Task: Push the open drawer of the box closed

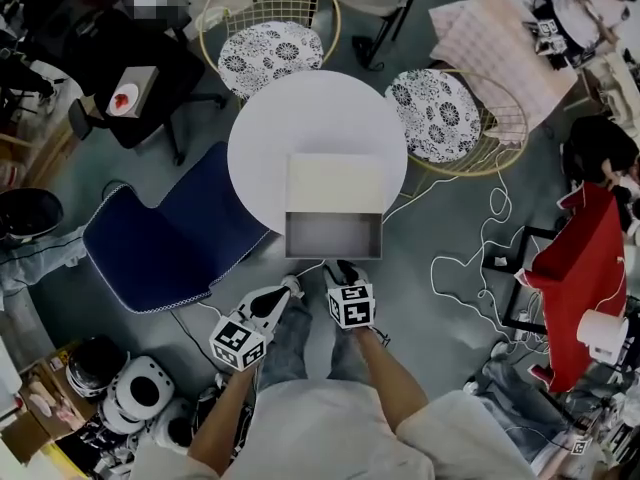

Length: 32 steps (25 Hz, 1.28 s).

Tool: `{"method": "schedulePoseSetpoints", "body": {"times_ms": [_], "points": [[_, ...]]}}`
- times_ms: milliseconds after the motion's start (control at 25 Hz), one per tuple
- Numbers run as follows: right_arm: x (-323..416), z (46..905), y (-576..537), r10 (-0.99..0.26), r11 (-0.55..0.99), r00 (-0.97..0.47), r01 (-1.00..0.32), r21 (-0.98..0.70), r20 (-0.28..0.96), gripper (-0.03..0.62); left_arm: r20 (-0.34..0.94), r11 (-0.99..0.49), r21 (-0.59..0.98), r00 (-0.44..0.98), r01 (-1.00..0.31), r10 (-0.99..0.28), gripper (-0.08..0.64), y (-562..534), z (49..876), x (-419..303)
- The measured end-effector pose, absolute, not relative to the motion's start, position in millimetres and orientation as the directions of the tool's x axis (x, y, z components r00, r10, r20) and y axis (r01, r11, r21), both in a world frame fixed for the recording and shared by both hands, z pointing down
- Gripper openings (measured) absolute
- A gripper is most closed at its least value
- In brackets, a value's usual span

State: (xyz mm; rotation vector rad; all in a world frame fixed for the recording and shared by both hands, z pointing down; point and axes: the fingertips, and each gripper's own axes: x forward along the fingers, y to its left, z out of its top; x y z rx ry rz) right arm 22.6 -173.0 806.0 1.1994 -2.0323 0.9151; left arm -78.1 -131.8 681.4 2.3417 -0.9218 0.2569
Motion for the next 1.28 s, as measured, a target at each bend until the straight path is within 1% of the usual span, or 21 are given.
{"method": "schedulePoseSetpoints", "body": {"times_ms": [200, 280, 1280], "points": [[20.8, 807.4, -180.1, -0.494, 0.347, -0.398, -0.905, -0.244, 0.773, 0.116, 0.375, -0.587, 0.460, 0.745, -0.666, -0.552, 0.012, -136.4, 679.7, -75.5], [22.8, 806.6, -180.8, -0.496, 0.346, -0.392, -0.907, -0.238, 0.775, 0.077, 0.372, -0.590, 0.458, 0.746, -0.665, -0.553, 0.012, -137.7, 678.7, -74.7], [24.7, 799.4, -197.8, -0.495, 0.367, -0.377, -0.907, -0.204, 0.783, 0.075, 0.363, -0.600, 0.465, 0.758, -0.651, -0.542, 0.012, -137.1, 678.4, -67.7]]}}
